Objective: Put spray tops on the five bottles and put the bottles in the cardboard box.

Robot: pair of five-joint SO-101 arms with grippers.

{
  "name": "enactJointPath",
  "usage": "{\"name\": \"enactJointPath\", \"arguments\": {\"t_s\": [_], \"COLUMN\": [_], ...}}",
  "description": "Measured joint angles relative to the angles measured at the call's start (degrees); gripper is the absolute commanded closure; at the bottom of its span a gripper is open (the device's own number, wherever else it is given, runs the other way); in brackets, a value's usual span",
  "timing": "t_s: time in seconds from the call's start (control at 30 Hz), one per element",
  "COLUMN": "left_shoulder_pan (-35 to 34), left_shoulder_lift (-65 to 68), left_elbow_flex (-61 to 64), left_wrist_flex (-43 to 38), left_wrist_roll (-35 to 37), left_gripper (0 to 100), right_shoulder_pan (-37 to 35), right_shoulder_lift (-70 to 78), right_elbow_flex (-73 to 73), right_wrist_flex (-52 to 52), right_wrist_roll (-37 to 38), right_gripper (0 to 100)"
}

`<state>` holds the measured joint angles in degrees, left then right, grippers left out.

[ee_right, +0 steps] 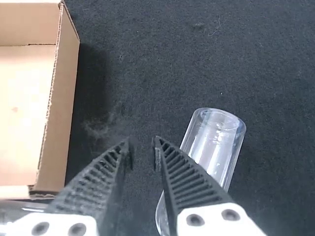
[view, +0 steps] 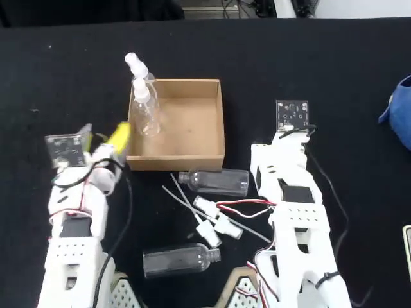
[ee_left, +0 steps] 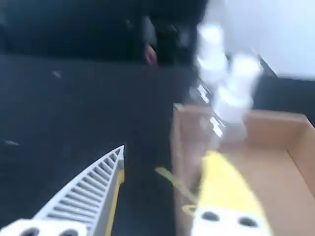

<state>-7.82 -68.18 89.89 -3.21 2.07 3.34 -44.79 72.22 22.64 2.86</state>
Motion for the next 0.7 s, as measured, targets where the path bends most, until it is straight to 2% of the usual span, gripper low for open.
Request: {"name": "enactJointPath", "arguments": {"t_s": [0.1, 0.2, 0.4, 0.7], "left_shoulder_pan": [-4.5, -7.9, -9.8, -9.7], "left_shoulder_lift": [-5.1, -10.3, -20.7, -34.9], "left_elbow_flex": [0.0, 1.0, 6.2, 6.2], "left_wrist_flex": [0.2, 0.4, 0.5, 13.4], "left_wrist_roll": [0.0, 0.0, 0.0, 0.0], "left_gripper": [97, 96, 96, 96], "right_shoulder_pan": [0.0, 0.0, 0.0, 0.0], "right_shoulder_lift": [0.0, 0.0, 0.0, 0.0], "right_elbow_flex": [0.0, 0.0, 0.0, 0.0], "right_wrist_flex": [0.0, 0.0, 0.0, 0.0], "right_wrist_roll": [0.0, 0.0, 0.0, 0.0], "right_gripper": [93.5, 93.5, 93.5, 93.5]}}
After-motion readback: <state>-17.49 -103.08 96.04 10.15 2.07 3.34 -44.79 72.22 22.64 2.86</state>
